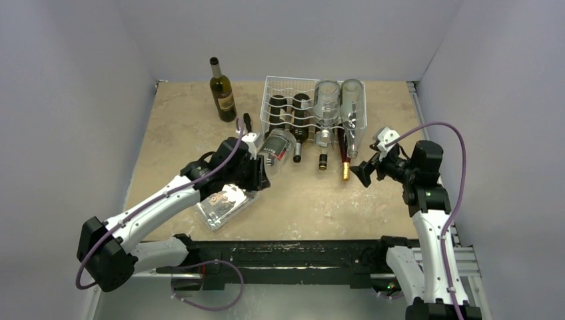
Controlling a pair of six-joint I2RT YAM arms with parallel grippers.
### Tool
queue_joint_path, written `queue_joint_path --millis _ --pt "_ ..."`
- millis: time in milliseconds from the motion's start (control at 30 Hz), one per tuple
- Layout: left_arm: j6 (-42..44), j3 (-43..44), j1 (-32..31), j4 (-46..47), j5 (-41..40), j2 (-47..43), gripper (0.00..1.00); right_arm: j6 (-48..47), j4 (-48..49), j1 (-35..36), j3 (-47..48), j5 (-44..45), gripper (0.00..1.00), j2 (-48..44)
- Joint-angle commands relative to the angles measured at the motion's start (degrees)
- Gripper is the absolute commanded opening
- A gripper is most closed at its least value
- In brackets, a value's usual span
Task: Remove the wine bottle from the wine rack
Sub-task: Pick up the wine bottle from the wine rack.
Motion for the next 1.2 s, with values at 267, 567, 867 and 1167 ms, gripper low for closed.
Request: queue_joint_path --millis 267,567,867,1167 --pt "-6.30 -7.96 -3.41 14.17 12.74 -11.11 0.00 -11.15 -5.89 -0.32 0.77 -10.95 0.99 0.27" --pt "-11.19 -10.75 -7.49 22.19 16.41 -7.42 0.00 -41.37 -24.49 -0.23 0.59 -27.07 0.99 1.97" --pt "-13.47 -7.50 -12.30 27.22 18.33 2.68 0.00 -60.86 -34.55 -0.17 -0.37 -28.83 0.99 5.71" --pt "-16.59 -3.84 -13.96 31.91 21.25 10.05 0.00 -60.19 -26.30 11.05 -3.58 -22.84 0.99 8.61"
